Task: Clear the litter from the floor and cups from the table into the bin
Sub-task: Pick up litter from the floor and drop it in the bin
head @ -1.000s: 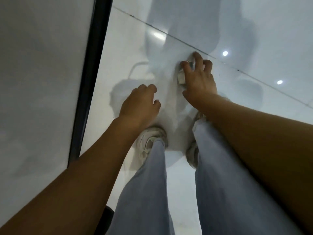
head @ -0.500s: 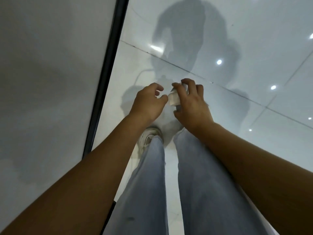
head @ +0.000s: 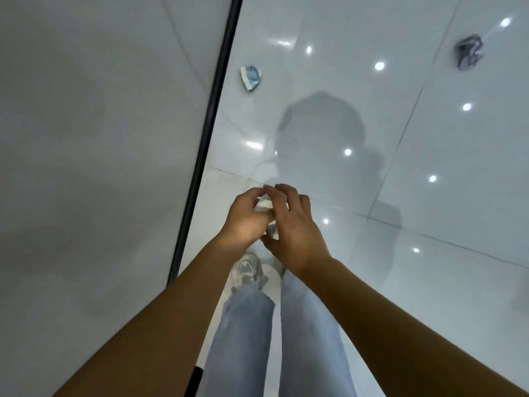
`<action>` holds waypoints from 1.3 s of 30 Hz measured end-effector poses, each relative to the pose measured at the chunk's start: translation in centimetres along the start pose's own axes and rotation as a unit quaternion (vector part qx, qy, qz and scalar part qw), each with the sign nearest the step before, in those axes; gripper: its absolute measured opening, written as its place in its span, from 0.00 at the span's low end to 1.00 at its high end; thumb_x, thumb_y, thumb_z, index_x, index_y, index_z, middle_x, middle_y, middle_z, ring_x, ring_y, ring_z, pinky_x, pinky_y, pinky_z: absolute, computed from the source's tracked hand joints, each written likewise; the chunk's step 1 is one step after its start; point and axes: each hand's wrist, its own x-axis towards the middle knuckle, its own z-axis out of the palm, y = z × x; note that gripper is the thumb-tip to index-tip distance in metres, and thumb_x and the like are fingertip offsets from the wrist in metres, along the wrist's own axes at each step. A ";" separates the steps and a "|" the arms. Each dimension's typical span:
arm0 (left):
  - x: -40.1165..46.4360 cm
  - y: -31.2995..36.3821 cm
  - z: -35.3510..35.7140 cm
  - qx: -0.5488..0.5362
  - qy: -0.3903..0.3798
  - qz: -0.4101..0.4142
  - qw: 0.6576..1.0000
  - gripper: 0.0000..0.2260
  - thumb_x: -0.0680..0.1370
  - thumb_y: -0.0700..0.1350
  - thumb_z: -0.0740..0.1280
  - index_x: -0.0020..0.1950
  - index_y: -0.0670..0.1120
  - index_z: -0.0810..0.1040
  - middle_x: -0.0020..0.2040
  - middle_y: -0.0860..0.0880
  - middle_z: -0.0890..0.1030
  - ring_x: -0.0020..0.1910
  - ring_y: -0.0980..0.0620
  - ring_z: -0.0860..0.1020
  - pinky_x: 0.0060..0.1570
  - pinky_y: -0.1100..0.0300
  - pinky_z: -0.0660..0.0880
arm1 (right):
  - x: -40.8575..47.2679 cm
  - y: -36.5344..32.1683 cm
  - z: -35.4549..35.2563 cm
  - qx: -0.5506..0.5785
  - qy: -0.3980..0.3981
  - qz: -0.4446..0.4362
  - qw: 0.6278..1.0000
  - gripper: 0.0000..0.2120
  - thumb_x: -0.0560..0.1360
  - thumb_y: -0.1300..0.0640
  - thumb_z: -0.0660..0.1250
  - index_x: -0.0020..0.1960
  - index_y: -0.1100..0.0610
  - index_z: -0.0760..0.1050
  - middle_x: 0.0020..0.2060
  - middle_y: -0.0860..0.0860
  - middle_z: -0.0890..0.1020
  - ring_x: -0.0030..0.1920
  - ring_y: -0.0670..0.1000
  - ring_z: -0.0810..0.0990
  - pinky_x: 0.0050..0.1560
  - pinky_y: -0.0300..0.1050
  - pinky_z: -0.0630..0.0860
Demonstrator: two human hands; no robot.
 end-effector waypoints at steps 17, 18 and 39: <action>3.9 11.5 -6.6 0.365 0.107 0.140 0.914 0.16 0.78 0.39 0.63 0.66 0.45 0.72 0.60 0.44 0.76 0.56 0.44 0.77 0.54 0.53 0.75 | 10.9 -1.7 -13.1 -0.143 -0.012 0.042 0.989 0.34 0.73 0.60 0.69 0.74 0.53 0.58 0.73 0.55 0.59 0.68 0.58 0.65 0.55 0.48 0.75; 4.3 12.1 -7.3 0.384 0.101 0.143 0.907 0.16 0.78 0.39 0.62 0.65 0.45 0.72 0.60 0.44 0.76 0.55 0.43 0.77 0.54 0.52 0.75 | 12.1 -2.0 -13.6 -0.153 -0.022 0.044 0.987 0.34 0.73 0.60 0.69 0.74 0.54 0.57 0.73 0.56 0.59 0.67 0.58 0.65 0.56 0.48 0.74; 28.1 9.6 -7.9 0.492 0.111 0.127 0.854 0.14 0.78 0.36 0.63 0.64 0.43 0.72 0.56 0.42 0.77 0.52 0.43 0.76 0.44 0.56 0.69 | 40.1 8.1 -2.0 -0.214 -0.095 0.007 0.972 0.33 0.73 0.61 0.68 0.74 0.56 0.57 0.69 0.59 0.62 0.65 0.61 0.65 0.54 0.53 0.73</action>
